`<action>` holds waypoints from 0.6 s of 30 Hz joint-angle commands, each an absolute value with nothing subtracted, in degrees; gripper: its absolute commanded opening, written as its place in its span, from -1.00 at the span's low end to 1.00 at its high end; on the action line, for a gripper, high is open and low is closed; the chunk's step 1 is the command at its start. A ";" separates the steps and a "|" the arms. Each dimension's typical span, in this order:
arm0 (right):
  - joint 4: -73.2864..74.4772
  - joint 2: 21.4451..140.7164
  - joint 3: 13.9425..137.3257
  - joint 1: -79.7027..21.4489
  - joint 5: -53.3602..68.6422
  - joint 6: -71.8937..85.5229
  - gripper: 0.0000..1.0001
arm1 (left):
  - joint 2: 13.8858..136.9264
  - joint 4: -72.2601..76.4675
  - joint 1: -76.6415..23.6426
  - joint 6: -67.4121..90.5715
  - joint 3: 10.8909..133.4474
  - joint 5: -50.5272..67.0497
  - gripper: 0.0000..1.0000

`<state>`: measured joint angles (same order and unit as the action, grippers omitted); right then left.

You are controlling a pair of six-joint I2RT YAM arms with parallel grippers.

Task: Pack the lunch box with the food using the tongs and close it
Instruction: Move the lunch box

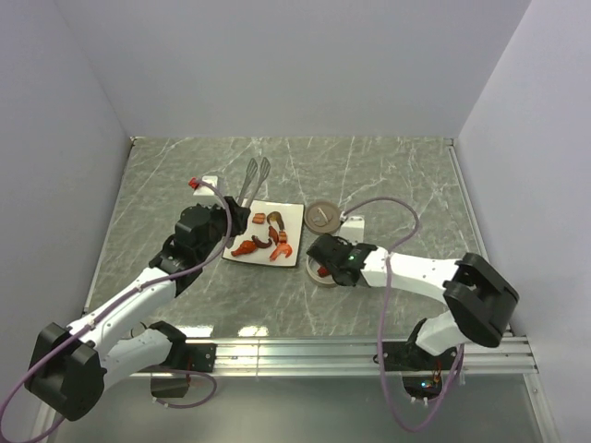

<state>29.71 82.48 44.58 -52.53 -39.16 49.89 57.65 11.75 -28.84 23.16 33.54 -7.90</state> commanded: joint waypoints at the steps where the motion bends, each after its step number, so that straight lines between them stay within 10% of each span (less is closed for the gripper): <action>1: 32.25 86.12 50.61 -52.38 -44.91 49.22 -0.58 | 55.72 15.03 -28.21 22.24 33.31 -6.15 -0.08; 18: 23.30 97.82 59.24 -43.42 -42.37 38.06 -0.63 | 55.20 14.77 -27.16 22.32 32.70 -5.89 -0.09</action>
<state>26.44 96.27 56.88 -44.53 -41.54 40.49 56.71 11.75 -27.51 23.16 32.99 -6.87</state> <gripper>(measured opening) 0.191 0.461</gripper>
